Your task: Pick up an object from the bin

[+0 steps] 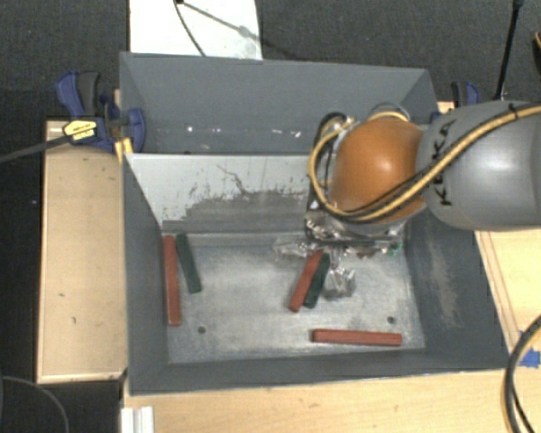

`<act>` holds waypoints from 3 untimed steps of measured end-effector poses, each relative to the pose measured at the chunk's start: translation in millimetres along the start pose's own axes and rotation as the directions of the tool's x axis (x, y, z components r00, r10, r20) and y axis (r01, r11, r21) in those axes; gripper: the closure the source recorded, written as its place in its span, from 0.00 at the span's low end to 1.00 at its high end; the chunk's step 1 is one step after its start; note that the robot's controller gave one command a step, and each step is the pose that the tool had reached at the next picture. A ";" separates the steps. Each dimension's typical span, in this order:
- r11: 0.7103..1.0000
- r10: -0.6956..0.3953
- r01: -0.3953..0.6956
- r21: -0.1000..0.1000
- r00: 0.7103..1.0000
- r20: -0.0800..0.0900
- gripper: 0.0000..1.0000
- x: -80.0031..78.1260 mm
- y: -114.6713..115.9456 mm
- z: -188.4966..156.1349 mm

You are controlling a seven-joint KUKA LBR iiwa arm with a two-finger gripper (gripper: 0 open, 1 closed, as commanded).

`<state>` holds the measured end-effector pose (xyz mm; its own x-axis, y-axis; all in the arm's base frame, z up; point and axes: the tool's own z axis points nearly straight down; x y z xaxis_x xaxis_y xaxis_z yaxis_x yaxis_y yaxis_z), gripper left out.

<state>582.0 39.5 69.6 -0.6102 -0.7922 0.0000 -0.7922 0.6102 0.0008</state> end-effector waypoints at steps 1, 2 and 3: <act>1.000 0.007 -0.007 -0.001 1.000 0.001 0.00 -0.7 0.0 -0.7; 1.000 0.010 -0.010 0.000 1.000 0.001 1.00 -0.5 -0.4 -1.3; 1.000 0.015 -0.015 0.002 1.000 0.005 1.00 -1.5 -0.8 -10.3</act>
Offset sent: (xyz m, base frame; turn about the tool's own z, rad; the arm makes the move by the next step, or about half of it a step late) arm 0.0000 0.0000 0.0000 0.0000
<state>583.6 40.2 79.9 -0.6222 -0.7828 -0.0052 -0.7828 0.6222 -0.0017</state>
